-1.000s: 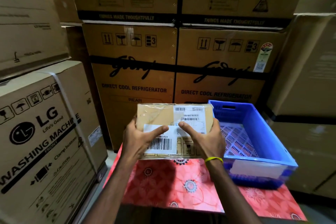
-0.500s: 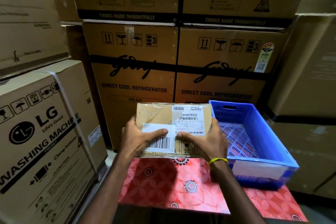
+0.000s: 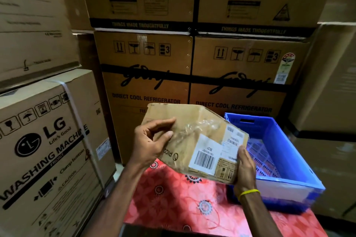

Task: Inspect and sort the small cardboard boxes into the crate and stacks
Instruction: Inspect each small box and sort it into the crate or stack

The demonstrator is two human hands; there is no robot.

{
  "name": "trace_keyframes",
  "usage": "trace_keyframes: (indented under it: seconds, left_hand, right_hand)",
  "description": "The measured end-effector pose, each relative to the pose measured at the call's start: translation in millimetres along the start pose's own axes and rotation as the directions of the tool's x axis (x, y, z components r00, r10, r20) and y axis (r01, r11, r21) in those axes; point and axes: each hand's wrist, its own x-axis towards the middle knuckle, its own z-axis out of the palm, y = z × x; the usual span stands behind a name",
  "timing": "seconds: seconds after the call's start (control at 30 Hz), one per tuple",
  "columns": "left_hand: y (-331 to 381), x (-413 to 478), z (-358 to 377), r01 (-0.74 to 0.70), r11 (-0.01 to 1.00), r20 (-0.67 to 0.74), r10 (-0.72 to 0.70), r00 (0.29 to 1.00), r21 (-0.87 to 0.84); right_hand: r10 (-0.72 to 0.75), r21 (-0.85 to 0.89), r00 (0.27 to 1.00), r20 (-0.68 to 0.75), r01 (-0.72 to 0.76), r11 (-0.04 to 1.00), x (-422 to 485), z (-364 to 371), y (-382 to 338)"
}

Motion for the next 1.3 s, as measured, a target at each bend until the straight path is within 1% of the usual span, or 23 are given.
trace_keyframes:
  seconds: [0.03, 0.07, 0.1, 0.17, 0.2, 0.23, 0.3, 0.33, 0.47, 0.53, 0.6, 0.63, 0.7, 0.77, 0.83, 0.93, 1.0, 1.03, 1.07, 1.13, 1.17, 1.27, 1.3]
  left_hand:
    - [-0.5, 3.0, -1.7, -0.011, 0.999, -0.025, 0.012, 1.0, 0.039]
    - [-1.2, 6.3, -5.0, 0.02, 0.993, -0.054, -0.014, 0.998, 0.112]
    - [-1.7, 9.2, -8.9, 0.104, 0.971, -0.066, -0.092, 0.994, 0.215]
    - [-3.9, 12.6, -17.2, 0.297, 0.845, -0.034, -0.316, 0.948, 0.445]
    - [-9.2, 14.5, -21.2, 0.338, 0.784, 0.011, -0.402, 0.915, 0.521]
    - [-13.3, 15.3, -23.4, 0.347, 0.765, 0.069, -0.452, 0.889, 0.543]
    - [-22.4, 12.8, -23.9, 0.341, 0.793, 0.14, -0.465, 0.874, 0.505]
    - [-26.1, 10.5, -23.7, 0.337, 0.813, 0.137, -0.446, 0.884, 0.474]
    - [-46.5, 10.4, -30.3, 0.365, 0.885, 0.01, -0.383, 0.923, 0.288]
    - [-46.3, 16.3, -32.9, 0.323, 0.927, -0.029, -0.323, 0.946, 0.193]
    - [-41.9, 20.6, -35.0, 0.269, 0.947, -0.099, -0.255, 0.962, 0.177]
    - [-42.7, 23.9, -37.7, 0.298, 0.938, -0.151, -0.273, 0.95, 0.177]
    - [-44.9, 32.5, -44.1, 0.435, 0.878, -0.202, -0.397, 0.895, 0.199]
    - [-46.4, 40.4, -49.6, 0.536, 0.823, -0.14, -0.517, 0.844, 0.189]
    - [-41.2, 41.9, -49.7, 0.539, 0.836, -0.094, -0.531, 0.842, 0.105]
    - [-44.1, 35.5, -48.3, 0.536, 0.839, -0.23, -0.506, 0.831, 0.089]
    - [-56.6, 26.4, -49.0, 0.561, 0.816, -0.314, -0.5, 0.807, 0.14]
    - [-61.9, 20.5, -46.7, 0.57, 0.803, -0.354, -0.489, 0.797, 0.174]
    - [-64.7, 14.3, -43.8, 0.571, 0.795, -0.385, -0.47, 0.794, 0.207]
    - [-63.0, 1.3, -38.8, 0.546, 0.802, -0.43, -0.416, 0.802, 0.242]
    - [-59.5, -4.2, -37.1, 0.538, 0.804, -0.45, -0.395, 0.801, 0.253]
    - [-50.3, -14.2, -35.6, 0.546, 0.792, -0.496, -0.37, 0.786, 0.274]
    - [-48.4, -16.6, -34.7, 0.556, 0.779, -0.514, -0.364, 0.777, 0.29]
  right_hand:
    - [0.004, 0.03, 1.0, 0.005, -0.004, 1.0, 1.0, -3.6, 2.2]
    - [0.002, 0.057, 1.0, 0.011, -0.002, 0.998, 2.5, -8.4, 4.0]
    - [-0.003, 0.078, 1.0, 0.016, 0.002, 0.997, 3.8, -12.8, 5.2]
    - [-0.003, 0.113, 0.998, 0.057, -0.004, 0.994, 4.0, -19.5, 6.0]
    - [-0.002, 0.111, 0.997, 0.075, -0.006, 0.994, 4.3, -21.1, 5.5]
    - [-0.006, 0.104, 0.996, 0.086, -0.003, 0.995, 5.0, -20.7, 4.9]
    - [-0.045, 0.098, 0.991, 0.124, 0.033, 0.995, 7.2, -19.1, 3.8]
    - [-0.058, 0.101, 0.99, 0.131, 0.045, 0.994, 8.7, -17.8, 4.4]
    - [-0.098, 0.114, 0.99, 0.104, 0.086, 0.99, 11.8, -19.2, 9.7]
    - [-0.092, 0.134, 0.992, 0.092, 0.079, 0.988, 11.7, -22.6, 12.5]
    - [-0.071, 0.157, 0.994, 0.077, 0.059, 0.986, 11.2, -21.7, 12.2]
    - [-0.063, 0.18, 0.996, 0.067, 0.05, 0.982, 12.1, -20.0, 13.4]
    - [-0.041, 0.215, 0.999, 0.033, 0.033, 0.976, 12.4, -16.3, 17.2]
    - [-0.013, 0.218, 1.0, -0.001, 0.013, 0.976, 14.3, -13.9, 21.7]
    - [-0.004, 0.14, 0.999, -0.033, 0.008, 0.99, 16.3, -10.7, 20.9]
    - [-0.035, -0.151, 0.982, -0.186, 0.007, 0.989, 29.9, -0.2, 18.1]
    - [-0.092, -0.32, 0.981, -0.172, 0.033, 0.947, 34.4, 12.0, 16.2]
    - [-0.093, -0.416, 0.987, -0.131, 0.031, 0.909, 35.6, 16.5, 17.3]
    - [-0.054, -0.459, 0.994, -0.095, 0.004, 0.888, 29.8, 23.6, 13.9]
    - [0.055, -0.433, 0.997, -0.052, -0.072, 0.898, 19.6, 30.7, 11.7]
    - [0.073, -0.416, 0.997, -0.038, -0.082, 0.905, 12.7, 33.1, 8.6]
    - [0.04, -0.394, 0.999, -0.014, -0.043, 0.918, -2.8, 35.3, 1.3]
    - [0.077, -0.334, 0.997, 0.014, -0.068, 0.94, -6.7, 35.9, 0.3]
